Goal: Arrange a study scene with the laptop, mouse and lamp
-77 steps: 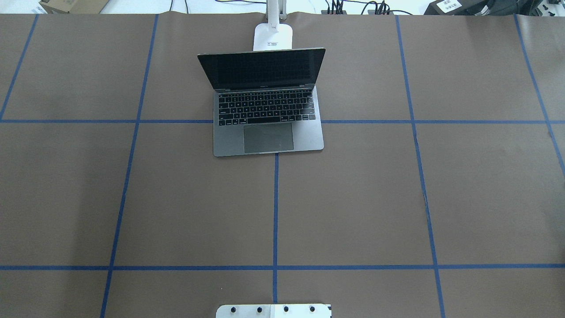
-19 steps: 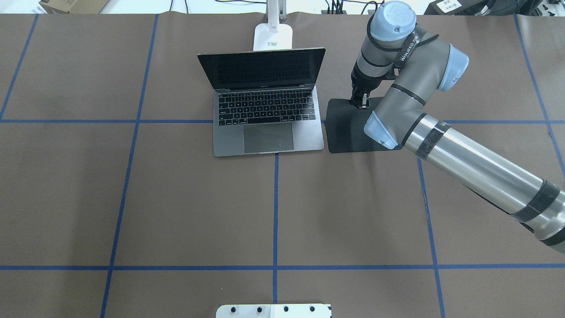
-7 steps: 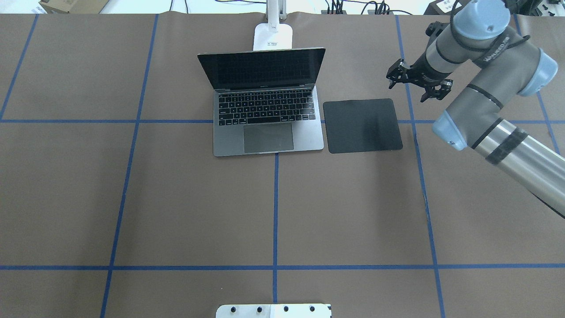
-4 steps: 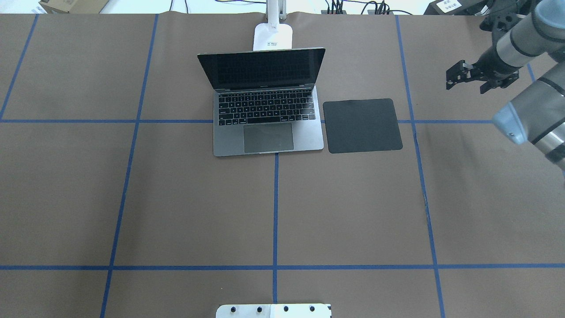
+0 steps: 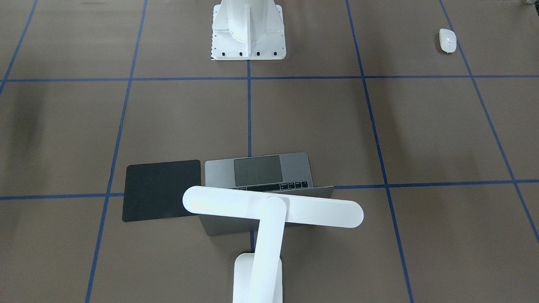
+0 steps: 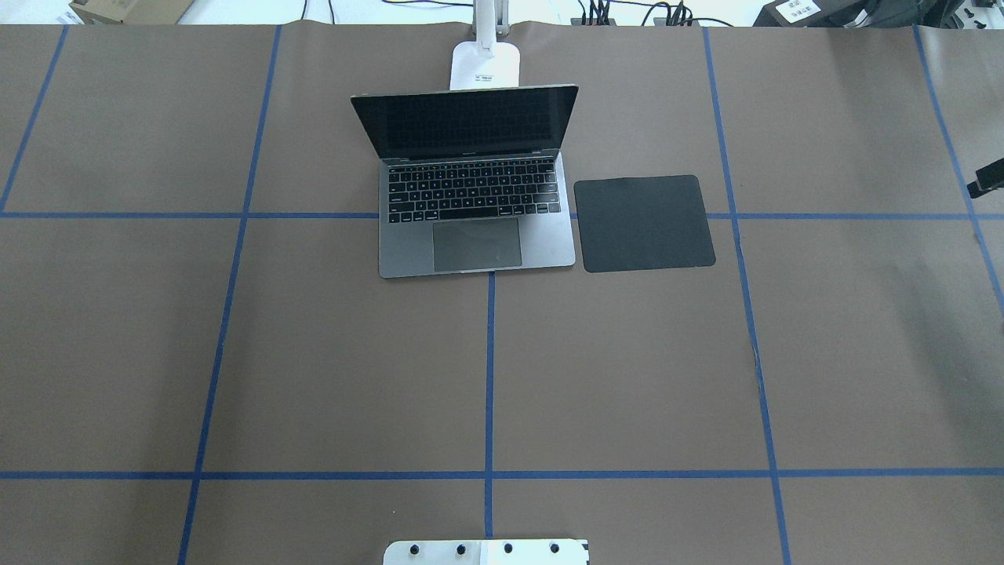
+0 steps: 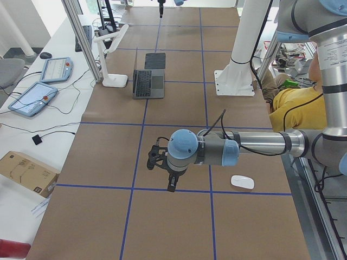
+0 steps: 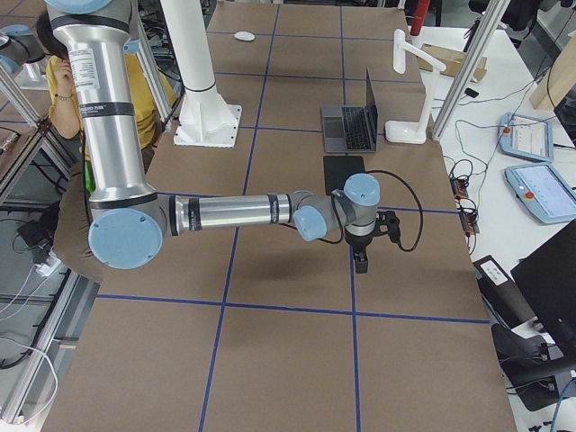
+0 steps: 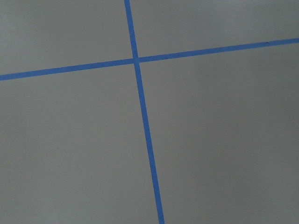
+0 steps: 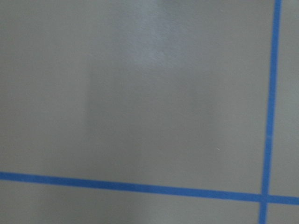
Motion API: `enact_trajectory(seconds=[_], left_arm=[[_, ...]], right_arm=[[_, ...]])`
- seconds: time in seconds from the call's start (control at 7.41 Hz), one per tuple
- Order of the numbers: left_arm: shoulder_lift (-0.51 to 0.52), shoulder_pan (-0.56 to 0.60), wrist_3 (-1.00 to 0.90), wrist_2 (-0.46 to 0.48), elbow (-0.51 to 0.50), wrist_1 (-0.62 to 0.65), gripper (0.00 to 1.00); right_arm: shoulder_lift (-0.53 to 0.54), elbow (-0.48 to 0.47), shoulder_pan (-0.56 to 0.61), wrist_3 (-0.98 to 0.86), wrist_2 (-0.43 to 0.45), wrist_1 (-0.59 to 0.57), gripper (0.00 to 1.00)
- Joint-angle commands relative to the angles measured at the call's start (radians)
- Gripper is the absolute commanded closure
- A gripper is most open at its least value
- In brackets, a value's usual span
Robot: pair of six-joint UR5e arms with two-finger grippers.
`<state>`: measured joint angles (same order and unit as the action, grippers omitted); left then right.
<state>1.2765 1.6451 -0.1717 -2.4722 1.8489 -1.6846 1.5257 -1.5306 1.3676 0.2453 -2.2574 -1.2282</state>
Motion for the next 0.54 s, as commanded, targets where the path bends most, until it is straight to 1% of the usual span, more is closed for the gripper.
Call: enact_trajectory(seconds=[0.0,0.13,0.27,0.4], left_arm=[[-0.040,-0.045,0.059,-0.011,0.018,-0.081,0.01],[-0.128,-0.082,0.117,0.001,0.027,-0.202,0.00],[-0.188,-0.124,0.206,0.004,0.035,-0.287,0.00],[-0.233,-0.210,0.303,0.006,0.047,-0.347,0.00]], right_arm=[[0.062,-0.016,0.038,-0.066,-0.016,0.001,0.00],[0.071,-0.016,0.036,-0.066,-0.014,0.003,0.00],[0.073,-0.014,0.036,-0.066,-0.014,0.003,0.00],[0.074,-0.013,0.036,-0.066,-0.011,0.004,0.00]])
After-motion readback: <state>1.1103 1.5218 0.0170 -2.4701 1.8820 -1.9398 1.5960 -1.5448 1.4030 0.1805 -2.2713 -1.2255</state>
